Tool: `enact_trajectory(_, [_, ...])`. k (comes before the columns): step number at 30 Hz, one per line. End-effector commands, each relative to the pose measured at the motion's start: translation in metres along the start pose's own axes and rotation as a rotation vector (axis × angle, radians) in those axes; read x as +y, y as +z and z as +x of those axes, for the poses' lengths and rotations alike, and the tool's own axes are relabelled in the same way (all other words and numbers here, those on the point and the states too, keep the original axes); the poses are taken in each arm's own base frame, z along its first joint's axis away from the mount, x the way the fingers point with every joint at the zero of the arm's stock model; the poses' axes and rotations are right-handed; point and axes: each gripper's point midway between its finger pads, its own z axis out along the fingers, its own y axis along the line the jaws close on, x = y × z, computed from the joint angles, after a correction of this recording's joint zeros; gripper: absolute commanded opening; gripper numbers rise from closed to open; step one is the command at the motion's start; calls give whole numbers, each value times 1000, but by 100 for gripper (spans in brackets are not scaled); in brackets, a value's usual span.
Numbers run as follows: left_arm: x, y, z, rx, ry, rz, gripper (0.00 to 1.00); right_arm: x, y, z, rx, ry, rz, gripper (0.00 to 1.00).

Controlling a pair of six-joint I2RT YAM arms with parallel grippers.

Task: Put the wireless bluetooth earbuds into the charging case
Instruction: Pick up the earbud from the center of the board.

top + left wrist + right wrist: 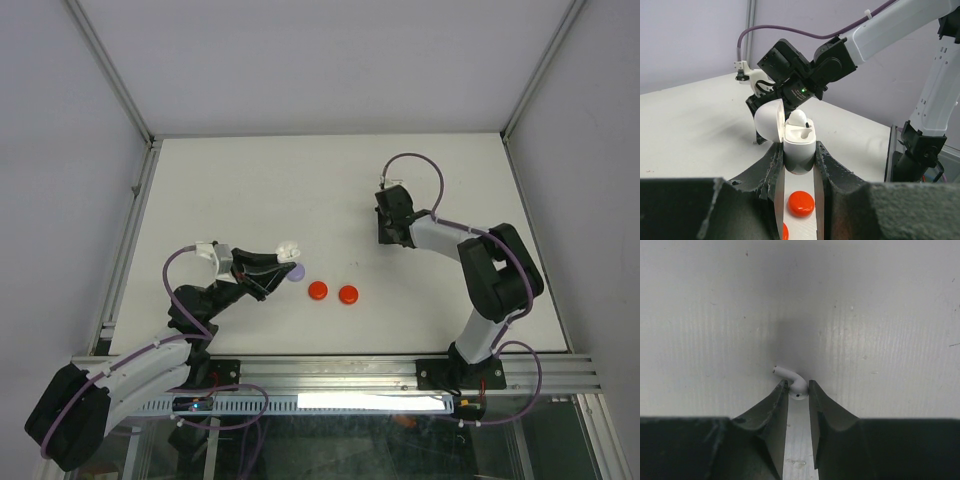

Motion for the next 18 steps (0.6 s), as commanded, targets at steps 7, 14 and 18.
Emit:
enact_trajectory(7, [1, -1, -10, -37, 54, -3, 0, 33, -16, -14, -28, -64, -151, 17])
enact_trajectory(14, [1, 0, -11, -39, 59, 2, 0, 82, -39, 9, -28, -278, -279, 16])
enact_trajectory(18, [0, 0, -12, -43, 60, 6, 0, 108, -52, 22, -37, -409, -339, 16])
